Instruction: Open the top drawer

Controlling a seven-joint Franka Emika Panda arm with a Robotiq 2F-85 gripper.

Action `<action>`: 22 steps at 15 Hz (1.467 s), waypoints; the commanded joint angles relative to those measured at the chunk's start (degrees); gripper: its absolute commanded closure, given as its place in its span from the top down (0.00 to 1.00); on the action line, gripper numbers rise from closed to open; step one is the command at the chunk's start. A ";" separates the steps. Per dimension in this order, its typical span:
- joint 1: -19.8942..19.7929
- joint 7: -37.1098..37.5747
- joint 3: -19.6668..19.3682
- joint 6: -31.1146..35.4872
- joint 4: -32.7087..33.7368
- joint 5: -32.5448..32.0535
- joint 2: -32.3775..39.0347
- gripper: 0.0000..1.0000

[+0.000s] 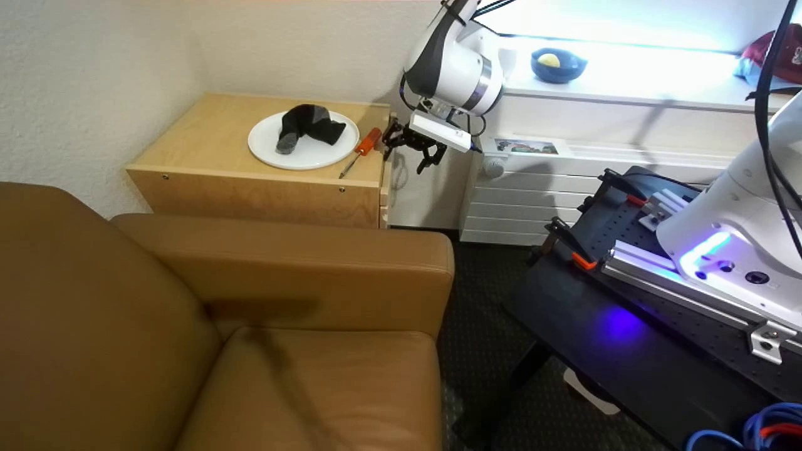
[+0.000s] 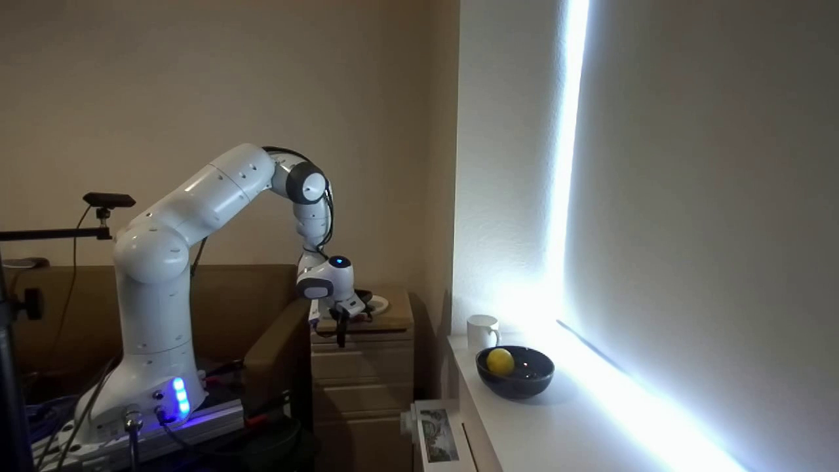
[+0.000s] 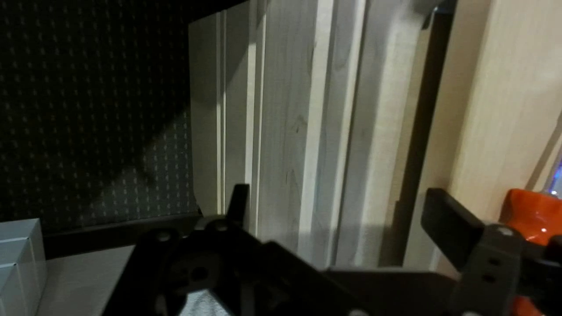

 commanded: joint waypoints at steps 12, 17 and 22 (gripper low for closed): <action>-4.90 -0.75 3.27 3.08 3.83 -0.76 6.35 1.00; -8.44 -3.86 5.70 7.60 6.38 -5.46 11.36 1.00; -11.00 1.62 5.88 11.43 5.88 -19.92 14.43 1.00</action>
